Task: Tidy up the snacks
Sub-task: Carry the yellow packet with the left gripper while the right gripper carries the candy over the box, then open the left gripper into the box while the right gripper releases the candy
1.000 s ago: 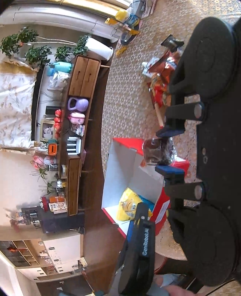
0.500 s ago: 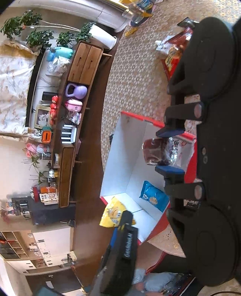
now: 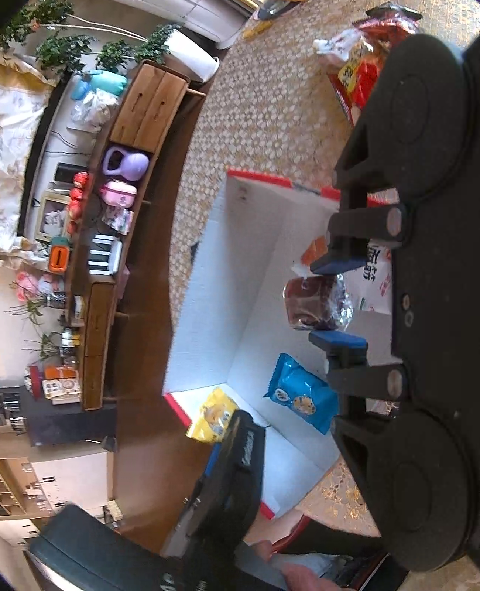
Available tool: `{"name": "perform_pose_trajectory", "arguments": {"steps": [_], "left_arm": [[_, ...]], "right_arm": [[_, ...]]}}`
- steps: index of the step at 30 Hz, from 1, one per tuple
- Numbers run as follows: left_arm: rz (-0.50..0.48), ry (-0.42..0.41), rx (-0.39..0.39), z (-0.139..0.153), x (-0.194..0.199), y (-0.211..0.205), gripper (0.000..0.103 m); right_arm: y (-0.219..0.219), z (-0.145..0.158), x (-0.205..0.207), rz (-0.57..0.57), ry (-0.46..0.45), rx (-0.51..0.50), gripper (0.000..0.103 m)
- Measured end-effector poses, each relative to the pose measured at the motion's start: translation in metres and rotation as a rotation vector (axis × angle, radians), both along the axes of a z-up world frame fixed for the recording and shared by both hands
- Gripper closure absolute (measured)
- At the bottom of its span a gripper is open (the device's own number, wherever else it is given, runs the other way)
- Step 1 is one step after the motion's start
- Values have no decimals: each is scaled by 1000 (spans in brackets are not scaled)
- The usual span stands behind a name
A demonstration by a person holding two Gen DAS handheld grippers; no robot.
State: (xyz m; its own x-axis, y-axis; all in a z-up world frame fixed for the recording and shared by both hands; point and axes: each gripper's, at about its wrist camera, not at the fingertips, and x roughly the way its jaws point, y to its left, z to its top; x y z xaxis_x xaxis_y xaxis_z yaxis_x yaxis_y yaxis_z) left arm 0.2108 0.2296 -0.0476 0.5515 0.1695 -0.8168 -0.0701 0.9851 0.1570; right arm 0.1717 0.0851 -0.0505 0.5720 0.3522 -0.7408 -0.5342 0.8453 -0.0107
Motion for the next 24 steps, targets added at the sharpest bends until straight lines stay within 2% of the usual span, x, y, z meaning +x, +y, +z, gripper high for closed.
{"name": "perform_pose_trajectory", "arguments": {"steps": [9, 14, 19, 24], "left_arm": [[1, 62, 2, -27, 33, 1, 74], [-9, 87, 9, -36, 41, -1, 74], [-19, 147, 16, -49, 47, -2, 74], [-10, 158, 5, -50, 47, -3, 74]], "right_arm": [[14, -26, 18, 1, 67, -27, 72], [17, -33, 20, 6, 82, -40, 72], [18, -39, 21, 14, 98, -60, 72], [18, -43, 21, 13, 106, -73, 71]]}}
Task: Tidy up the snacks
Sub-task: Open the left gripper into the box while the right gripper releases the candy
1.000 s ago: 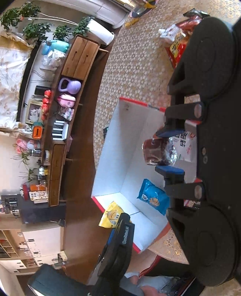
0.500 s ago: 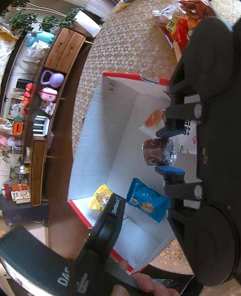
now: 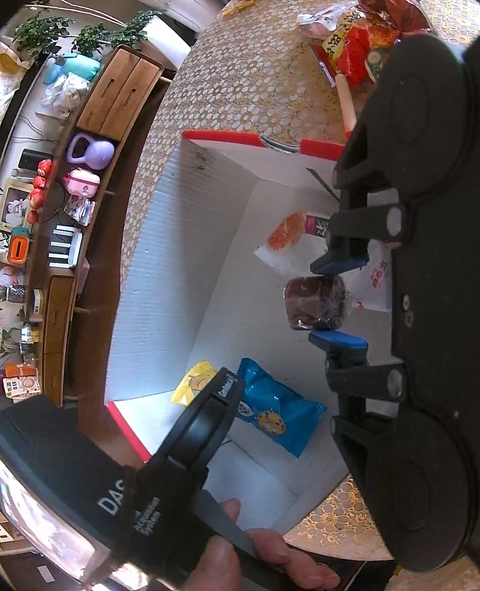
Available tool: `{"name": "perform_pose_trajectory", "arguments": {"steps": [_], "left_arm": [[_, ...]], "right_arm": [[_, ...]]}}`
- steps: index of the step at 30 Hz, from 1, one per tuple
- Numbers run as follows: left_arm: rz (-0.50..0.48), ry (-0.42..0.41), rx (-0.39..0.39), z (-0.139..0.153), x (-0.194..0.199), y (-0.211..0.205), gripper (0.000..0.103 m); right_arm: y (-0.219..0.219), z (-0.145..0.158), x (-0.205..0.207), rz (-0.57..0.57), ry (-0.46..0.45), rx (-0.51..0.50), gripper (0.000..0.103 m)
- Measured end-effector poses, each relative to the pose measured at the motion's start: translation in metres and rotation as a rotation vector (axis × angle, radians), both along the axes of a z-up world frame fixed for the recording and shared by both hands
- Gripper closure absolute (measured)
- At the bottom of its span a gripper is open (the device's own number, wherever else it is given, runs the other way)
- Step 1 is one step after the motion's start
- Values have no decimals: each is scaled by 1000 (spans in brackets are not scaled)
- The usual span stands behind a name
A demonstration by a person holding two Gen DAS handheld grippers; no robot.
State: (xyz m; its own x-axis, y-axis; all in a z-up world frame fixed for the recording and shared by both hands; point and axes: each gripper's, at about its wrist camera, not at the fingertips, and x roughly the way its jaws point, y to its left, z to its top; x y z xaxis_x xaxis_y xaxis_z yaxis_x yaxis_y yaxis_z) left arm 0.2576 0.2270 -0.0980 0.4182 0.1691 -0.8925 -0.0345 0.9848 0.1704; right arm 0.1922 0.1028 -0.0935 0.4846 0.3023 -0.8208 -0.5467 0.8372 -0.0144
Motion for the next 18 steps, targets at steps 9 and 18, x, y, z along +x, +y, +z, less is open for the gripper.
{"name": "perform_pose_trajectory", "arguments": {"steps": [9, 18], "left_arm": [[40, -13, -39, 7, -3, 4, 74], [53, -75, -48, 25, -20, 5, 73]], "right_arm": [[-4, 6, -2, -7, 5, 4, 67], [-11, 19, -14, -2, -17, 19, 54]]}}
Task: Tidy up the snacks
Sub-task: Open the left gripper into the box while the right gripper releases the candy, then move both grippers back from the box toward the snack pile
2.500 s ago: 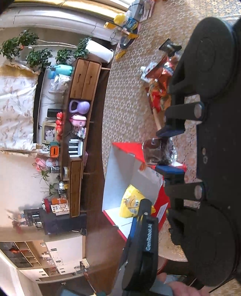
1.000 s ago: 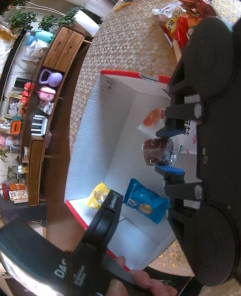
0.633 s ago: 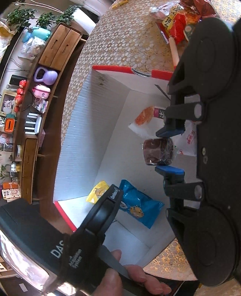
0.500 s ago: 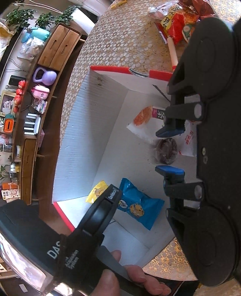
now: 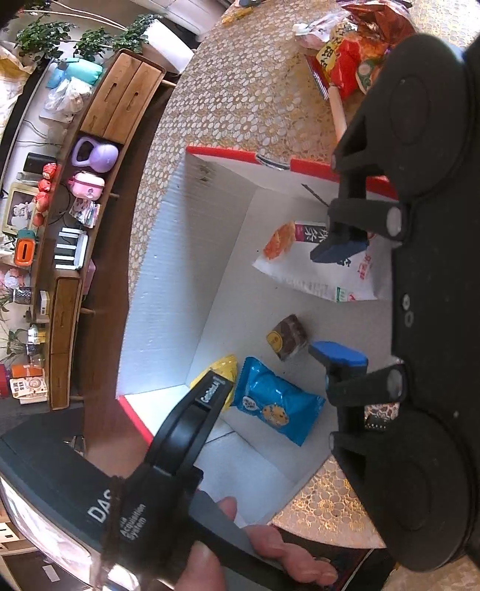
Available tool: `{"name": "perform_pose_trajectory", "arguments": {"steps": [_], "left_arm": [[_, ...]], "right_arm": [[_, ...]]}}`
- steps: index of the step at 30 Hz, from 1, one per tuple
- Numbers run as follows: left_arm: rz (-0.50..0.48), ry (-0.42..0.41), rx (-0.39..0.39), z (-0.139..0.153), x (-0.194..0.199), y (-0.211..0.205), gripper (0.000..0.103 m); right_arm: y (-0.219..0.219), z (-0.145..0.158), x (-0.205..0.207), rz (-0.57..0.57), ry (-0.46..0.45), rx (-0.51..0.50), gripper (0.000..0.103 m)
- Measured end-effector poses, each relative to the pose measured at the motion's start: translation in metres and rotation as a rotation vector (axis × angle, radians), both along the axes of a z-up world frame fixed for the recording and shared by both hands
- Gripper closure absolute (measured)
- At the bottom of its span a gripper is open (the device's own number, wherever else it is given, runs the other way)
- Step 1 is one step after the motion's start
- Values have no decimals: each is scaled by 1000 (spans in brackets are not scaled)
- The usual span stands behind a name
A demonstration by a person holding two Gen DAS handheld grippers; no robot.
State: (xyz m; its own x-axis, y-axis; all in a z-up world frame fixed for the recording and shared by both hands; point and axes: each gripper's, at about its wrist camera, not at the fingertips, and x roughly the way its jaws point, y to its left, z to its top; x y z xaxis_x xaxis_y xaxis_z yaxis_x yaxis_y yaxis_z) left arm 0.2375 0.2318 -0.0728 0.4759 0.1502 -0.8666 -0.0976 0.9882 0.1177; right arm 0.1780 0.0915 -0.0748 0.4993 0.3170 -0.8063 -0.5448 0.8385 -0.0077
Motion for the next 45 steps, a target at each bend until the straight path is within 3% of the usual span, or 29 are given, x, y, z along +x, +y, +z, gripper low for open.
{"name": "perform_pose_trajectory", "arguments": {"steps": [1, 2, 3, 5, 21, 35, 39, 45], "left_arm": [[1, -8, -2, 2, -2, 0, 73], [3, -15, -8, 5, -4, 0, 63], [9, -23, -12, 8, -6, 1, 45], [19, -59, -11, 15, -14, 2, 34], [-23, -140, -18, 59, -66, -21, 33], [-76, -253, -53, 94, -118, -59, 33], [-104, -272, -63, 97, -129, -76, 22], [-163, -316, -92, 101, -148, -110, 21]], "right_arm": [[-1, 2, -2, 1, -6, 1, 53], [-2, 5, -5, 3, -11, 2, 52], [-3, 7, -7, 6, -16, 4, 51], [-3, 12, -11, 8, -25, 7, 50], [-31, 56, -45, -9, -116, 70, 18], [-88, 91, -84, -50, -168, 137, 5], [-109, 94, -92, -68, -169, 147, 2], [-145, 100, -104, -94, -188, 161, 0]]}}
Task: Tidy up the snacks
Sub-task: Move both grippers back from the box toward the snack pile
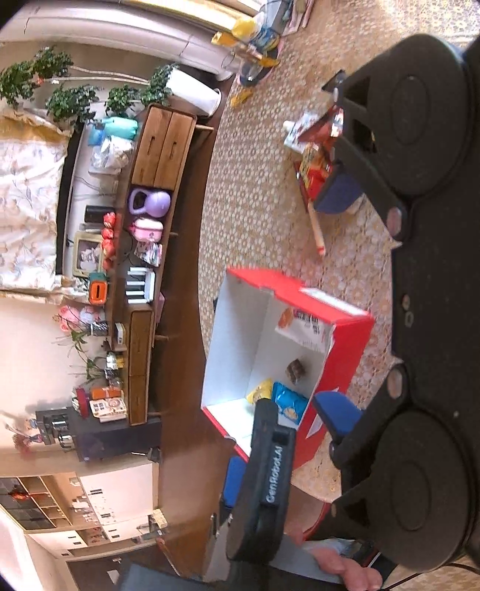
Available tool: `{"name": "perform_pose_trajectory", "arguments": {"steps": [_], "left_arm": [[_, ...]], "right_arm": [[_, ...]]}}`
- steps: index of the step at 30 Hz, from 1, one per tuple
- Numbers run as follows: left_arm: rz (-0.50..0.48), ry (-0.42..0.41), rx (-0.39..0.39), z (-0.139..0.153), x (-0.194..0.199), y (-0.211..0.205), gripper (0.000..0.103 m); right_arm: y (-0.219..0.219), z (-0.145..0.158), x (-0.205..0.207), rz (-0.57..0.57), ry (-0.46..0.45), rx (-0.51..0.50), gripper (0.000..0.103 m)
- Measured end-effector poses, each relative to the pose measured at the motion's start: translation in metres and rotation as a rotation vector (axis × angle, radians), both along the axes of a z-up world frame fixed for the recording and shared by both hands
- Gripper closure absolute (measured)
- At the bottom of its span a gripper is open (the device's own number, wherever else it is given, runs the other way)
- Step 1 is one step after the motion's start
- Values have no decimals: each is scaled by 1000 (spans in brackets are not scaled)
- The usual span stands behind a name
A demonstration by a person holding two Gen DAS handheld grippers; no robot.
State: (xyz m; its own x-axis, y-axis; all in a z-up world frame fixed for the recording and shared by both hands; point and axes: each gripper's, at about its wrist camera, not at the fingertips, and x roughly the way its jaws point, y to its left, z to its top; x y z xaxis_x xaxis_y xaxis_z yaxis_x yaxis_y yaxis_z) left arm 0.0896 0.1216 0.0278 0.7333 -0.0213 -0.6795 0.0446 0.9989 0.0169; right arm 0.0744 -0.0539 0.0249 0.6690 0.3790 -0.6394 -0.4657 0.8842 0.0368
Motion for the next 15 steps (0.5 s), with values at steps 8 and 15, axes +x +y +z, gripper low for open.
{"name": "perform_pose_trajectory", "arguments": {"steps": [8, 15], "left_arm": [[-104, -38, -15, -11, -9, -59, 21], [-194, -27, -27, -21, -4, -112, 21]], "right_arm": [[-68, -2, 4, -122, 13, 7, 0], [-121, -10, 6, -198, 32, 25, 0]]}}
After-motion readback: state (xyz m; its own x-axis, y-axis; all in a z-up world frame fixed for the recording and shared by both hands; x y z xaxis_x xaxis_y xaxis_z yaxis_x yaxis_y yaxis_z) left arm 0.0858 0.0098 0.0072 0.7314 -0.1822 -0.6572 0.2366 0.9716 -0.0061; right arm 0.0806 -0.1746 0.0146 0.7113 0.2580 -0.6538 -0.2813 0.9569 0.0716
